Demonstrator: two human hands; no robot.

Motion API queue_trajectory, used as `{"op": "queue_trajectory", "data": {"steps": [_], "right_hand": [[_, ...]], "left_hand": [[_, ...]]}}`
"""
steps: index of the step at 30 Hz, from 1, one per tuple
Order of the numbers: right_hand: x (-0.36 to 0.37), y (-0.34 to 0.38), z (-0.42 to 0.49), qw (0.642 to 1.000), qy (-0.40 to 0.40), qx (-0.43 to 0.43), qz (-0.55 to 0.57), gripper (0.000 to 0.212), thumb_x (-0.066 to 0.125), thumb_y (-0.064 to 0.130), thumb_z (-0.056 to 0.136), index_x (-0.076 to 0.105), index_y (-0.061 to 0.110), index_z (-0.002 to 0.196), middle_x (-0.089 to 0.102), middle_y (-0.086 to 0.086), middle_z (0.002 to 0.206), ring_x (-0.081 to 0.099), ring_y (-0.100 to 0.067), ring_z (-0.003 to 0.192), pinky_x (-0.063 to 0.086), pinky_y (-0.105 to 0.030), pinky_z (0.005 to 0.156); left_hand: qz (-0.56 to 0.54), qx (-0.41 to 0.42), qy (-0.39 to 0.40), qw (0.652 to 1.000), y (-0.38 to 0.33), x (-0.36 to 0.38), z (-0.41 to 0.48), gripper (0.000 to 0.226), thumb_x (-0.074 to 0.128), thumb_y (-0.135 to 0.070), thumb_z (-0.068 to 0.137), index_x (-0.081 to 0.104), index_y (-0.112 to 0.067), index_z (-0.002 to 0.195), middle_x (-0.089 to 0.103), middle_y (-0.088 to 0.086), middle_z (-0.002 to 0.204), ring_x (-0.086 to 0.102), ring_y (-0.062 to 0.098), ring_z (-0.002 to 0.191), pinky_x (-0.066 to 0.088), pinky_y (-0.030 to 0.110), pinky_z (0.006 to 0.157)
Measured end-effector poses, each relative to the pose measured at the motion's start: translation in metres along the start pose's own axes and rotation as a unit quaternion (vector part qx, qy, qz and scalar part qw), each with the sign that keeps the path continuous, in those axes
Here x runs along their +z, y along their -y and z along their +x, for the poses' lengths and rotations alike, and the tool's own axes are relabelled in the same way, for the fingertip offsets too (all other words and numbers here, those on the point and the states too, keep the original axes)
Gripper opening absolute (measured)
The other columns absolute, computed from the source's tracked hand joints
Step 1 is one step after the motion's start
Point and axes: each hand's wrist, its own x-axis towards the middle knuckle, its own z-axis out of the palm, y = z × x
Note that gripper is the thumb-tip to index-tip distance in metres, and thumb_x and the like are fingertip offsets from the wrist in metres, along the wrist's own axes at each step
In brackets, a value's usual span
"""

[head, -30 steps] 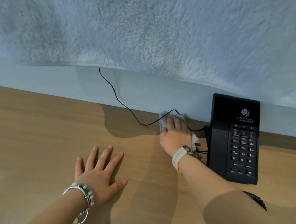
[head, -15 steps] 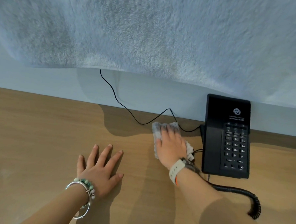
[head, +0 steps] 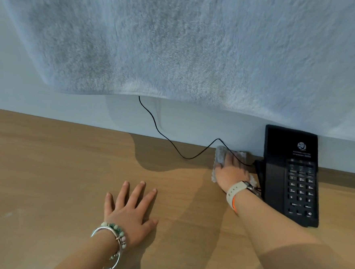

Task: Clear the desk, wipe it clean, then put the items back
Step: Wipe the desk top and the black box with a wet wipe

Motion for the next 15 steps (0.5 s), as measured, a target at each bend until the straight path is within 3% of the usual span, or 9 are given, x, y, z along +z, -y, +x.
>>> {"op": "queue_trajectory", "data": {"steps": [3,6,8,10,11,13,15], "right_hand": [[0.0,-0.001,0.006,0.999,-0.011,-0.038,-0.006,0.048,0.033,0.033,0.096,0.028,0.015,0.141,0.028,-0.007,0.15,0.028,-0.027,0.137,0.028,-0.043,0.108],[0.005,0.004,-0.015,0.991,0.009,-0.121,-0.055,0.052,0.026,0.037,0.098,0.021,0.019,0.146,0.02,-0.007,0.154,0.022,-0.025,0.141,0.029,-0.043,0.111],[0.011,0.009,-0.049,0.981,0.043,-0.187,-0.042,0.056,0.019,0.041,0.097,0.009,0.026,0.151,0.003,0.003,0.158,0.004,-0.018,0.146,0.011,-0.04,0.118],[0.014,0.015,-0.096,0.967,0.089,-0.239,-0.023,0.061,0.002,0.055,0.089,-0.006,0.037,0.147,-0.017,0.015,0.152,-0.017,-0.009,0.141,-0.01,-0.033,0.112],[0.014,0.013,-0.116,0.96,0.105,-0.257,-0.023,0.066,-0.007,0.062,0.082,-0.012,0.041,0.144,-0.022,0.02,0.147,-0.021,-0.005,0.138,-0.014,-0.031,0.109],[0.011,-0.001,-0.129,0.96,0.112,-0.255,-0.027,0.068,-0.015,0.07,0.076,-0.016,0.043,0.138,-0.022,0.023,0.145,-0.022,-0.002,0.137,-0.014,-0.029,0.11],[0.007,-0.016,-0.108,0.98,0.08,-0.179,-0.027,0.059,-0.006,0.06,0.086,-0.01,0.041,0.142,-0.015,0.018,0.151,-0.016,-0.006,0.14,-0.006,-0.033,0.114]], "left_hand": [[0.003,-0.002,-0.002,1.0,-0.001,0.001,0.0,0.098,-0.011,-0.068,0.043,-0.015,-0.052,0.14,-0.025,-0.016,0.152,-0.024,0.025,0.141,-0.007,0.054,0.112],[0.002,-0.007,-0.001,1.0,-0.001,0.001,-0.001,0.098,-0.011,-0.069,0.043,-0.015,-0.052,0.14,-0.025,-0.017,0.152,-0.024,0.025,0.141,-0.007,0.054,0.112],[0.004,-0.006,-0.004,1.0,-0.003,0.002,0.0,0.098,-0.011,-0.069,0.043,-0.014,-0.053,0.14,-0.025,-0.017,0.152,-0.023,0.025,0.141,-0.007,0.054,0.112],[0.002,-0.006,-0.001,1.0,-0.002,0.001,0.0,0.094,-0.008,-0.072,0.049,-0.013,-0.052,0.14,-0.025,-0.017,0.152,-0.023,0.025,0.141,-0.007,0.054,0.113],[0.003,-0.006,0.004,1.0,-0.001,0.0,0.0,0.086,-0.002,-0.075,0.058,-0.013,-0.052,0.141,-0.024,-0.016,0.152,-0.023,0.025,0.141,-0.007,0.054,0.113],[0.004,-0.004,0.003,1.0,-0.001,-0.003,0.0,0.069,0.017,-0.07,0.083,-0.012,-0.05,0.142,-0.024,-0.015,0.153,-0.023,0.025,0.141,-0.008,0.054,0.113],[-0.002,-0.001,-0.004,1.0,0.0,-0.004,-0.002,0.065,0.026,-0.062,0.091,-0.012,-0.05,0.142,-0.023,-0.015,0.153,-0.023,0.025,0.142,-0.008,0.054,0.113]]}}
